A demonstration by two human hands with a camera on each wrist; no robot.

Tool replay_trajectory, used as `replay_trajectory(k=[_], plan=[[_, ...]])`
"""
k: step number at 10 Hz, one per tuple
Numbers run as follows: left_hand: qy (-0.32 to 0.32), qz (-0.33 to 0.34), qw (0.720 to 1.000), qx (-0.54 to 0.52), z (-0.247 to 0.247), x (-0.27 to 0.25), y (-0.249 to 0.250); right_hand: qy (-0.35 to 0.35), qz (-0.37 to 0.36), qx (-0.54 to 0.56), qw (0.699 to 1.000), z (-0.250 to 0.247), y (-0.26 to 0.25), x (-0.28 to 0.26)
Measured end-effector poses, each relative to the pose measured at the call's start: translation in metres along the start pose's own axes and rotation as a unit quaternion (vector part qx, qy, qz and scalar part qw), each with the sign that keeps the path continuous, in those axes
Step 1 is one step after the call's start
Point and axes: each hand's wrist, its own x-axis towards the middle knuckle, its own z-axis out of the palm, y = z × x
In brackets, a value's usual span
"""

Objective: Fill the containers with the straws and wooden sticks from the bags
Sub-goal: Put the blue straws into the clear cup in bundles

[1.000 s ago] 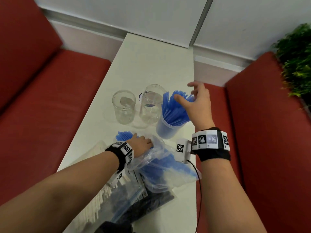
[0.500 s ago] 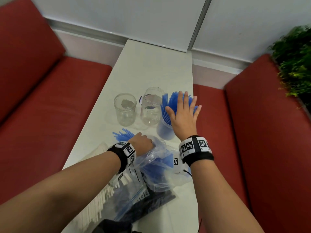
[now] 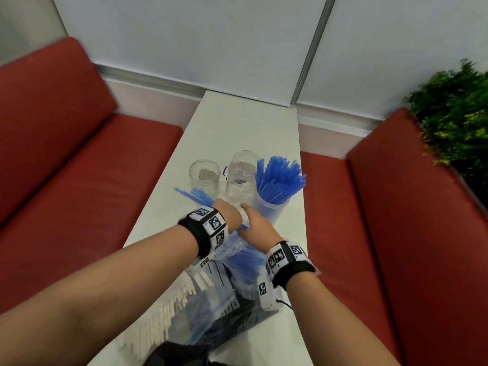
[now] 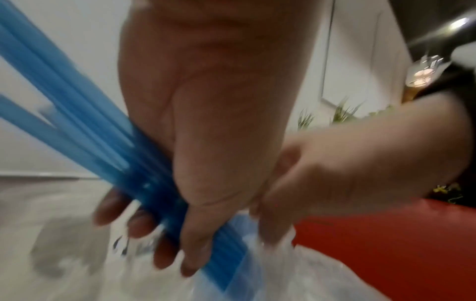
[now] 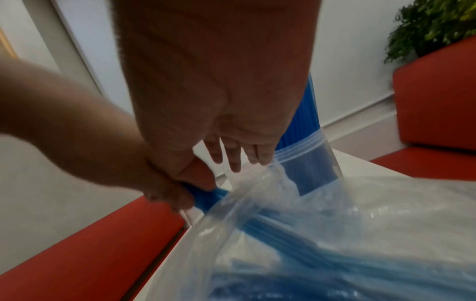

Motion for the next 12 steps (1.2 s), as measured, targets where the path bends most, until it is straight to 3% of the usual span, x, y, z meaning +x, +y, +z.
replay_trajectory(k=[1,2,3,4,5,6,7,8,9,10,11,12], plan=[[-0.012,-0.028,0.999,-0.011,-0.022,-0.015,0.001,0.003,0.001,-0.045,0.999,0.009,-0.008,0.002],[-0.021,-0.088,0.996,0.021,-0.043,-0.026,0.008,0.054,-0.008,-0.002,0.999,0.014,-0.009,-0.002],[-0.031,-0.103,0.994,0.004,-0.057,-0.037,0.014,0.124,-0.056,0.069,0.988,0.014,-0.016,-0.007],[0.023,-0.120,0.991,0.060,-0.083,-0.066,0.011,0.154,-0.046,0.163,0.973,0.007,-0.045,-0.013],[0.149,-0.082,0.985,0.015,-0.109,-0.090,-0.006,0.138,-0.038,0.256,0.956,0.004,-0.049,-0.012],[0.374,-0.093,0.922,-0.009,-0.149,-0.127,-0.033,0.168,-0.056,0.286,0.942,-0.004,-0.059,-0.019],[0.541,-0.142,0.822,-0.108,-0.172,-0.156,-0.064,0.190,-0.056,0.303,0.932,-0.012,-0.071,-0.025],[0.508,-0.152,0.812,-0.243,-0.169,-0.160,-0.076,0.192,-0.067,0.340,0.918,-0.023,-0.084,-0.030],[0.434,-0.116,0.852,-0.267,-0.156,-0.145,-0.067,0.189,-0.113,0.377,0.900,-0.033,-0.100,-0.030],[0.459,-0.079,0.855,-0.229,-0.146,-0.133,-0.058,0.178,-0.128,0.393,0.893,-0.039,-0.107,-0.030],[0.561,0.061,0.721,-0.403,-0.138,-0.133,-0.063,0.174,-0.119,0.403,0.891,-0.049,-0.107,-0.033],[0.638,0.030,0.486,-0.596,-0.117,-0.125,-0.072,0.195,-0.119,0.436,0.871,-0.074,-0.111,-0.038]])
